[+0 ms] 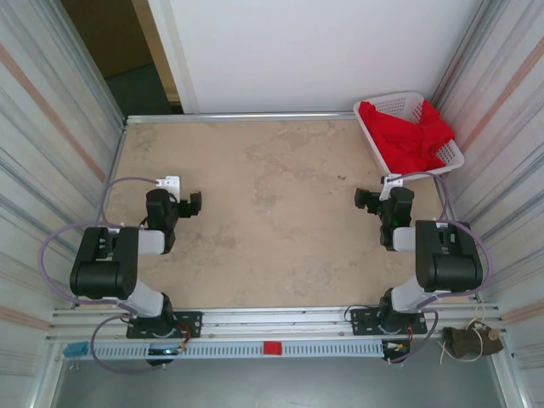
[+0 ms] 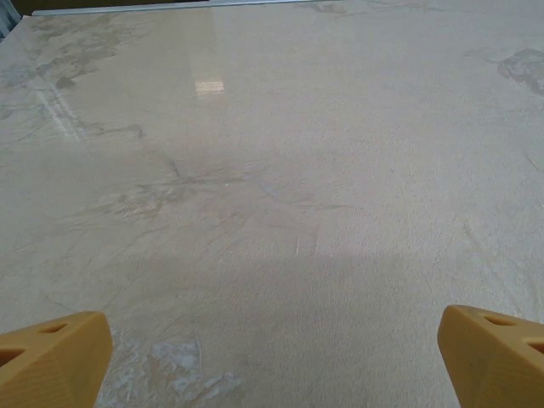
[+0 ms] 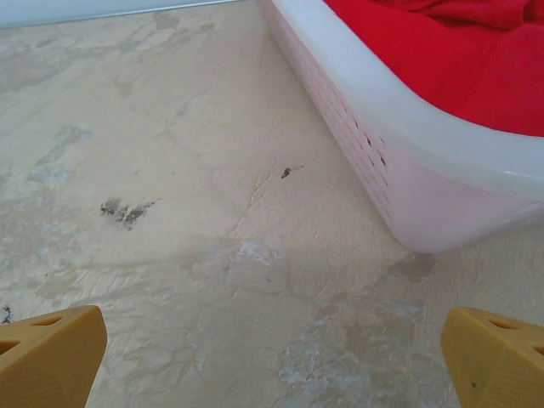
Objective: Fold the inside-out t-shirt
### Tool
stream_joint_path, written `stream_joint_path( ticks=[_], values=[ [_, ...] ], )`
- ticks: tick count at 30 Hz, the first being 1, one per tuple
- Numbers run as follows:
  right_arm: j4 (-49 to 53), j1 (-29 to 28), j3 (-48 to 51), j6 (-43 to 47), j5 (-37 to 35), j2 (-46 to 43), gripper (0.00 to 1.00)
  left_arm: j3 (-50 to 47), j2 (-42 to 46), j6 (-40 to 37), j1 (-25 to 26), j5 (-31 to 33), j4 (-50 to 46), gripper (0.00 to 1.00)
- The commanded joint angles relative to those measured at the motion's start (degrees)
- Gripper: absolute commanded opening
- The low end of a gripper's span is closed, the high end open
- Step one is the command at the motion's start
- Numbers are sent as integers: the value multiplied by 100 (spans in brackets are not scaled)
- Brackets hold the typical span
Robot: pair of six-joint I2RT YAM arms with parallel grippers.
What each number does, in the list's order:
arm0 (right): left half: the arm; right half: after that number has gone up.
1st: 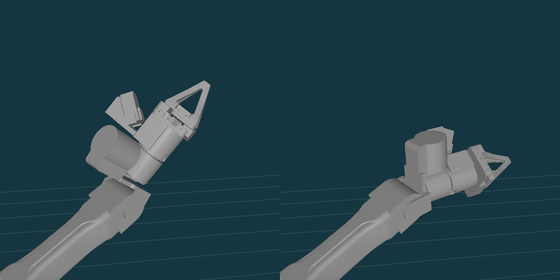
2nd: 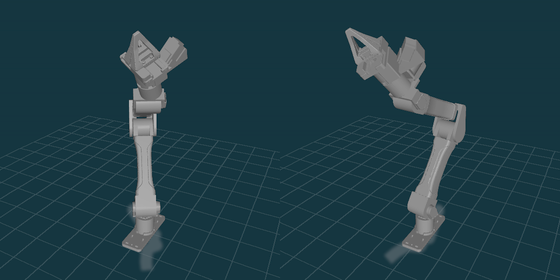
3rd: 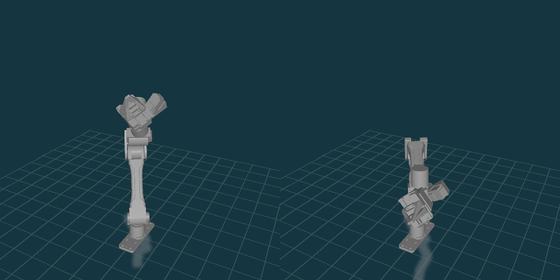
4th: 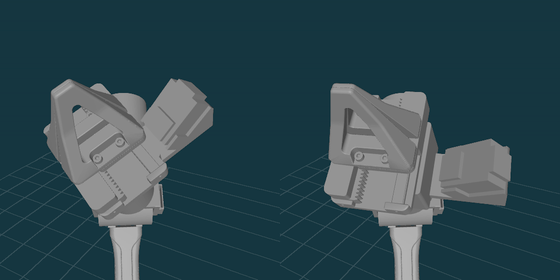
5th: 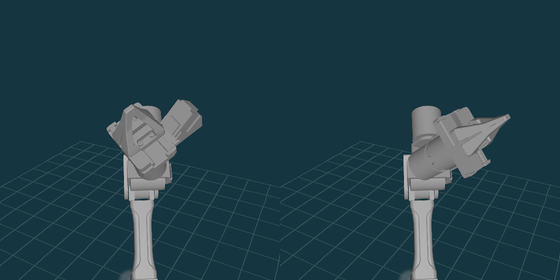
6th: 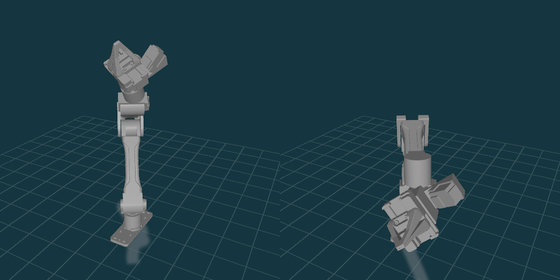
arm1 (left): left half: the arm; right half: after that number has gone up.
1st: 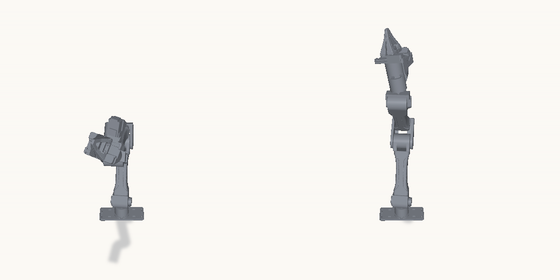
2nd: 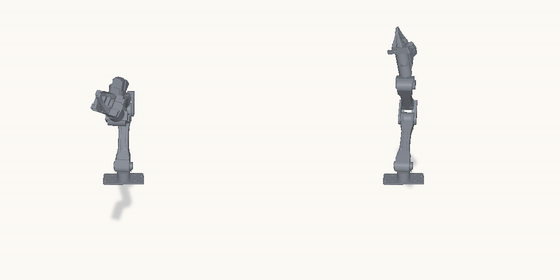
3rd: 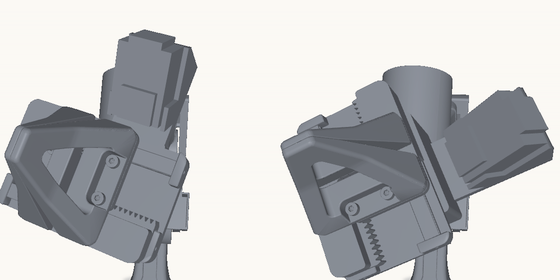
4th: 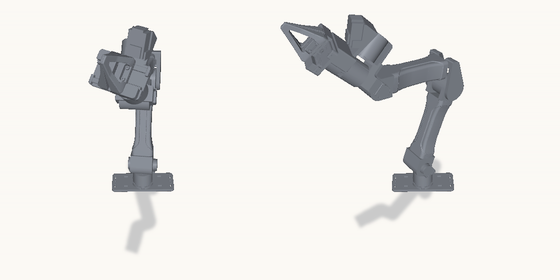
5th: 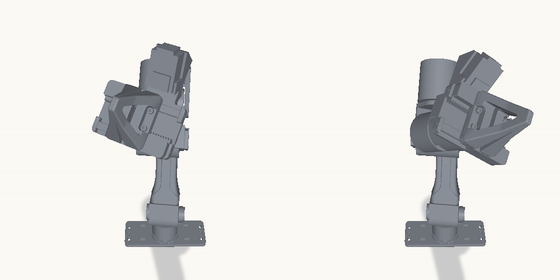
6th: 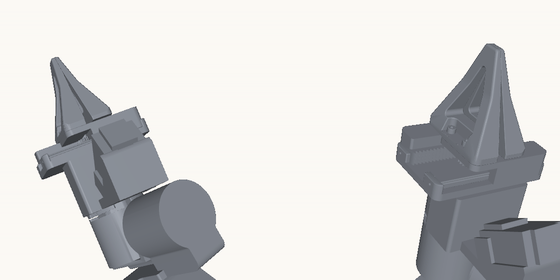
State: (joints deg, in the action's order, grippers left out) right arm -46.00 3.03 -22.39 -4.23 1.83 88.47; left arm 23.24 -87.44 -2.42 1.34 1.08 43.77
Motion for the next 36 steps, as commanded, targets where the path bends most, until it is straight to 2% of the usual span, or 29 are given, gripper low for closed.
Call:
stream_joint_path(
  ticks=[1,36],
  values=[
    [44,21,-112,-52,73,-21,99,16,95,-84,32,32,176,99],
    [43,32,-106,-69,93,-31,99,-3,128,-60,-29,-102,196,97]
  ],
)
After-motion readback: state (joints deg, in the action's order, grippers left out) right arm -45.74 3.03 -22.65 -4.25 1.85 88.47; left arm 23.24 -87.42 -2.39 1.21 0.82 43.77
